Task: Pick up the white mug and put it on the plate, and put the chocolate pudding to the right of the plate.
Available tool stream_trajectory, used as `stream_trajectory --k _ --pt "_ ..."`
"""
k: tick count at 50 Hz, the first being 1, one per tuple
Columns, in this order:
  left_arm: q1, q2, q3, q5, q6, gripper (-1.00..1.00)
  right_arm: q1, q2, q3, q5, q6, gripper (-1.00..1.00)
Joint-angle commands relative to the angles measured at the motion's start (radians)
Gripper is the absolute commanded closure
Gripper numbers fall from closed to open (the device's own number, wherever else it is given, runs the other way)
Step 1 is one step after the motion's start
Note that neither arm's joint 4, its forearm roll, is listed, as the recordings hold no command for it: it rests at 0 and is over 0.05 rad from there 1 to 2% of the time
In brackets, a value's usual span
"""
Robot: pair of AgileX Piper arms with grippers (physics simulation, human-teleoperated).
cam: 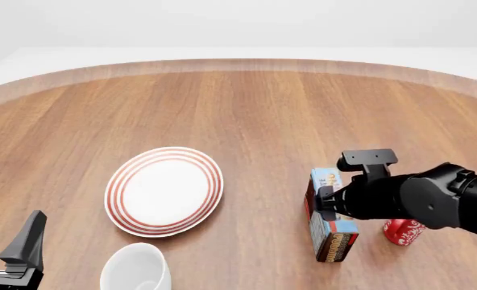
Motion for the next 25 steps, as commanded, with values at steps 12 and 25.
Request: stream_trajectory --k 12,25 --pt "0.0 0.0 0.0 0.0 0.0 -1.0 0.009 0.055 0.024 -0.04 0.018 -1.0" --pt "0.0 0.0 0.0 0.0 0.0 -1.0 0.008 0.088 0.038 -0.064 0.021 -1.0"
